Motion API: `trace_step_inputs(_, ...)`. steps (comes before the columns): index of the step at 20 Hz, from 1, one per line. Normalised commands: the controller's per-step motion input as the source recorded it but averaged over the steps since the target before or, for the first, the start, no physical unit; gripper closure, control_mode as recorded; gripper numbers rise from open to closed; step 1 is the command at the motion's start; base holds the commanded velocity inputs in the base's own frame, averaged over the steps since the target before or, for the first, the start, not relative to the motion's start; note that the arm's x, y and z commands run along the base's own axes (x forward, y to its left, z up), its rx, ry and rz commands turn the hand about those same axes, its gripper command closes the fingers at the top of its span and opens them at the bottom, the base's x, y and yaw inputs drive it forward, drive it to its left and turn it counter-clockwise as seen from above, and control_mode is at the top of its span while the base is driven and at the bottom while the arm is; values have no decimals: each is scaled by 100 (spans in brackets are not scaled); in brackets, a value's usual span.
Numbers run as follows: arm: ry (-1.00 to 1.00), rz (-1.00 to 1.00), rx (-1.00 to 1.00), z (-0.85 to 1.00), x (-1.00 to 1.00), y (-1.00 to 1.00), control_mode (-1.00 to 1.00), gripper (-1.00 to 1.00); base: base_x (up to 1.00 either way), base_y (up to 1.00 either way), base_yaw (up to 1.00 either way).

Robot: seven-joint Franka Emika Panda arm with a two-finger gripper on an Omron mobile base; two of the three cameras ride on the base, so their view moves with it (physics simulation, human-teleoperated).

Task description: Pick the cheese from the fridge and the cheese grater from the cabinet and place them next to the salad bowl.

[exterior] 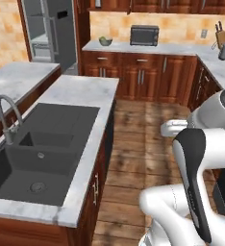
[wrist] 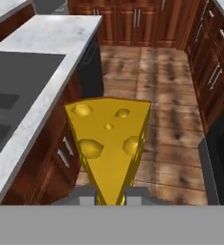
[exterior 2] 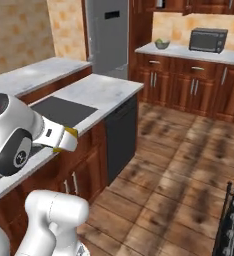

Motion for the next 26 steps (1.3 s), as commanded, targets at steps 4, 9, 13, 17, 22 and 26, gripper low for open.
trace_step_inputs(4, 0, 0, 0, 0, 0, 0, 100, 100, 94, -100, 19)
trace_step_inputs(9, 0, 0, 0, 0, 0, 0, 100, 100, 100, -100, 11)
trace_step_inputs(13, 0, 0, 0, 0, 0, 0, 100, 100, 100, -100, 4)
trace_step_inputs(17, 0, 0, 0, 0, 0, 0, 100, 100, 100, -86, 0)
trace_step_inputs(22, 0, 0, 0, 0, 0, 0, 100, 100, 100, -54, -5)
trace_step_inputs(26, 0, 0, 0, 0, 0, 0, 100, 100, 100, 3, -31)
